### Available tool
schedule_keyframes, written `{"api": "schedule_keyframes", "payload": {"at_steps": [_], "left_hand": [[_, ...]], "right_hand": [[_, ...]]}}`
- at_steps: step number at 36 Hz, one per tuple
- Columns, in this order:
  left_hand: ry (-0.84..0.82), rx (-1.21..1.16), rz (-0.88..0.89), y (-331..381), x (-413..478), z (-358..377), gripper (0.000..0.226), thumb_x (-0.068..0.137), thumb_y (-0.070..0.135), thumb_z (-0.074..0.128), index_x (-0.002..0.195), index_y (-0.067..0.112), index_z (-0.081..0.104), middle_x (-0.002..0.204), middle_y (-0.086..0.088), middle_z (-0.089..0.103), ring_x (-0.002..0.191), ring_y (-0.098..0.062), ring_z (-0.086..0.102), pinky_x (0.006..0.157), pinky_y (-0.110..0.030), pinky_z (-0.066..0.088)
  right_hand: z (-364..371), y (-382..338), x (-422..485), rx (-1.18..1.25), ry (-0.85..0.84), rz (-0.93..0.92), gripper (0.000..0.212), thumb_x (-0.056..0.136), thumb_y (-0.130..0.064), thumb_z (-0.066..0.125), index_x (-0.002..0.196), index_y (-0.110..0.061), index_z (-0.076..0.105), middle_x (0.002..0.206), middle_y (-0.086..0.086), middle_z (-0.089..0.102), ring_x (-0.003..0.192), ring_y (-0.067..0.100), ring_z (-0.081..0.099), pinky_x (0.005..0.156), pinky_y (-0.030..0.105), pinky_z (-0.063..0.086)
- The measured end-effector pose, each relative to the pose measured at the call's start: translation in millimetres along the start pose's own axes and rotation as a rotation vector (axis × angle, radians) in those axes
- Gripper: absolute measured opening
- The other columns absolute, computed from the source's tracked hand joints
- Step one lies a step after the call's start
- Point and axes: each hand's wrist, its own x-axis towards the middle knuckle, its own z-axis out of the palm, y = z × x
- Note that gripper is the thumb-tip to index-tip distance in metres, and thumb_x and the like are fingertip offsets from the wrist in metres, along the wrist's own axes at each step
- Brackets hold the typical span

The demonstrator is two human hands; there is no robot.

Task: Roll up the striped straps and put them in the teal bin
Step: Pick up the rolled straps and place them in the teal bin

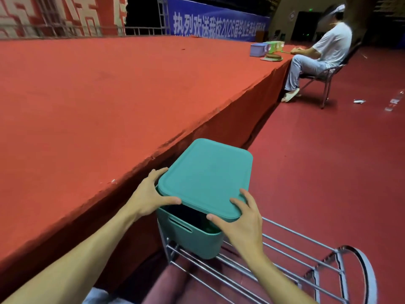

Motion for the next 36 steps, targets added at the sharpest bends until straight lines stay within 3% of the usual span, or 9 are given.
{"api": "schedule_keyframes", "payload": {"at_steps": [4, 6, 9, 15, 23, 27, 32, 36], "left_hand": [[-0.036, -0.013, 0.003, -18.4, 4.6, -2.6, 0.126, 0.034, 0.061, 0.087, 0.147, 0.033, 0.04, 0.155, 0.003, 0.039, 0.148, -0.007, 0.022, 0.122, -0.043, 0.022], [-0.048, -0.036, 0.008, -27.2, 6.2, -5.7, 0.125, 0.034, 0.058, 0.089, 0.146, 0.029, 0.042, 0.146, 0.008, 0.049, 0.138, -0.008, 0.041, 0.118, -0.041, 0.031], [-0.069, -0.071, 0.023, -38.3, 7.7, -10.6, 0.123, 0.035, 0.054, 0.09, 0.145, 0.026, 0.044, 0.139, 0.012, 0.054, 0.13, -0.006, 0.049, 0.115, -0.039, 0.037], [-0.117, -0.176, 0.039, -50.1, 13.4, -14.4, 0.138, 0.025, 0.069, 0.09, 0.147, 0.026, 0.043, 0.14, 0.014, 0.054, 0.129, -0.003, 0.05, 0.114, -0.039, 0.038], [-0.104, -0.218, 0.072, -46.0, 20.2, -20.8, 0.132, 0.028, 0.064, 0.092, 0.146, 0.032, 0.042, 0.14, 0.017, 0.054, 0.131, -0.004, 0.049, 0.115, -0.041, 0.037], [-0.098, -0.197, 0.057, -55.8, 17.0, -24.3, 0.131, 0.03, 0.061, 0.093, 0.147, 0.03, 0.042, 0.141, 0.018, 0.053, 0.132, -0.002, 0.047, 0.116, -0.04, 0.035], [-0.09, -0.171, 0.039, -65.5, 11.7, -21.3, 0.13, 0.031, 0.057, 0.092, 0.147, 0.03, 0.042, 0.144, 0.018, 0.049, 0.135, -0.002, 0.042, 0.118, -0.036, 0.03], [-0.105, -0.141, 0.044, -65.4, 13.4, -16.8, 0.126, 0.036, 0.054, 0.09, 0.149, 0.028, 0.04, 0.146, 0.017, 0.046, 0.136, -0.002, 0.041, 0.118, -0.032, 0.03]], "right_hand": [[13.3, -0.1, -10.2, -0.017, 0.014, -0.004, 0.075, 0.058, -0.046, 0.091, 0.117, -0.007, 0.067, 0.149, -0.009, 0.038, 0.134, 0.01, 0.042, 0.1, 0.006, 0.019], [19.0, -2.7, -15.3, -0.037, 0.005, -0.011, 0.074, 0.061, -0.048, 0.089, 0.12, -0.009, 0.066, 0.151, -0.011, 0.035, 0.137, 0.008, 0.038, 0.103, 0.009, 0.021], [27.1, -7.1, -19.9, -0.061, 0.012, -0.033, 0.071, 0.063, -0.05, 0.087, 0.119, -0.011, 0.067, 0.153, -0.012, 0.032, 0.143, 0.01, 0.031, 0.11, 0.022, 0.028], [34.2, -10.9, -23.6, -0.072, 0.01, -0.035, 0.07, 0.066, -0.052, 0.084, 0.121, -0.013, 0.066, 0.154, -0.016, 0.029, 0.148, 0.011, 0.022, 0.113, 0.028, 0.028], [34.5, -16.4, -21.9, -0.047, 0.099, -0.063, 0.066, 0.061, -0.048, 0.087, 0.112, -0.01, 0.071, 0.146, -0.013, 0.044, 0.146, 0.014, 0.029, 0.11, 0.022, 0.026], [41.7, -17.6, -25.1, -0.059, 0.074, -0.068, 0.064, 0.062, -0.046, 0.088, 0.112, -0.01, 0.071, 0.147, -0.015, 0.043, 0.145, 0.015, 0.031, 0.11, 0.024, 0.029], [46.5, -16.5, -30.3, -0.074, 0.065, -0.075, 0.061, 0.063, -0.043, 0.089, 0.112, -0.012, 0.071, 0.143, -0.021, 0.041, 0.149, 0.011, 0.021, 0.104, 0.005, 0.015], [44.2, -15.3, -32.0, -0.101, 0.069, -0.068, 0.058, 0.062, -0.04, 0.09, 0.11, -0.012, 0.071, 0.145, -0.015, 0.045, 0.149, 0.013, 0.021, 0.105, 0.014, 0.022]]}}
